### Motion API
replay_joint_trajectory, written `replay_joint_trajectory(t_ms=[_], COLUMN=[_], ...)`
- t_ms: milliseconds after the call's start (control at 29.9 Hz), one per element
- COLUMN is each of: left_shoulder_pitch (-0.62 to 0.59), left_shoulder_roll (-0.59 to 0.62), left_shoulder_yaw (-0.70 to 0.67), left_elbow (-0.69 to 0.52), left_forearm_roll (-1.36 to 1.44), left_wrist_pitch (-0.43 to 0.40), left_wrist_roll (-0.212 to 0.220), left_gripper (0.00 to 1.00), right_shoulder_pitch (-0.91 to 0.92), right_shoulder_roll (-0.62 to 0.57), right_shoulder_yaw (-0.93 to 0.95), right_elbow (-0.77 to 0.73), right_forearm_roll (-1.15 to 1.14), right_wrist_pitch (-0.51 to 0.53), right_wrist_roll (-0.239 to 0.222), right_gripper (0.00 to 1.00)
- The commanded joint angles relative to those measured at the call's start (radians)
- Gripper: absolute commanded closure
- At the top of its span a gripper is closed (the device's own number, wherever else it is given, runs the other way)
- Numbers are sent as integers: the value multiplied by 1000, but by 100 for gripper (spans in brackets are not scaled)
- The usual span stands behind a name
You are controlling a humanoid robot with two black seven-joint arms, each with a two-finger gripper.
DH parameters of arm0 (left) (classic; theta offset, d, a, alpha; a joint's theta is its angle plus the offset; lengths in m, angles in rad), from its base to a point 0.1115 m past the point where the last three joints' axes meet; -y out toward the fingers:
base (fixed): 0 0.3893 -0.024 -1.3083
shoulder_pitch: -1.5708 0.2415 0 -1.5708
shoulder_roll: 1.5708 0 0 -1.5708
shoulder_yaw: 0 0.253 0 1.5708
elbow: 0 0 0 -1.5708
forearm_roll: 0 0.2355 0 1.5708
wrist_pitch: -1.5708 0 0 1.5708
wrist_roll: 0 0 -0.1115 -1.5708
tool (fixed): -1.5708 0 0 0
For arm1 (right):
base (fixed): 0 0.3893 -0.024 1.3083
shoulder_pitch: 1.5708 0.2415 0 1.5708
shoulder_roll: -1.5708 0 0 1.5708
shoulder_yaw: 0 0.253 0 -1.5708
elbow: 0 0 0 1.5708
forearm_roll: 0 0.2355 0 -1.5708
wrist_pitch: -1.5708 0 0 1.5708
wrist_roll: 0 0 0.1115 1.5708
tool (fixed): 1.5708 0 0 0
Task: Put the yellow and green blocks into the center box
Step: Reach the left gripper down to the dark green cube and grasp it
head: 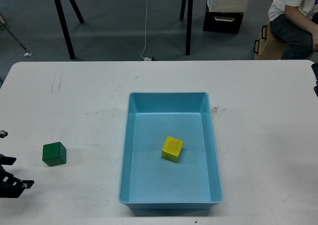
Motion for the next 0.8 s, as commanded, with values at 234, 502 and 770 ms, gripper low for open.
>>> replay_joint_trajectory(t_ms=[234,502,770], left_shoulder_pitch=[-176,-334,-345], left_shoulder_roll=[-123,-216,-268], left_shoulder_yaw=[113,290,302], left_elbow=[71,184,230], left_forearm_roll=[0,0,0], left_wrist_pitch=[0,0,0], left_wrist_roll=[0,0,0], left_gripper=[0,0,2], right_shoulder_pitch=[-1,-2,-2], right_shoulder_roll=[5,5,7], right_shoulder_yaw=[1,-1,7], right_elbow=[0,-1,-8], right_forearm_roll=[0,0,0], right_wrist_pitch=[-3,-12,-20], right_wrist_roll=[0,0,0], right_gripper=[1,1,1])
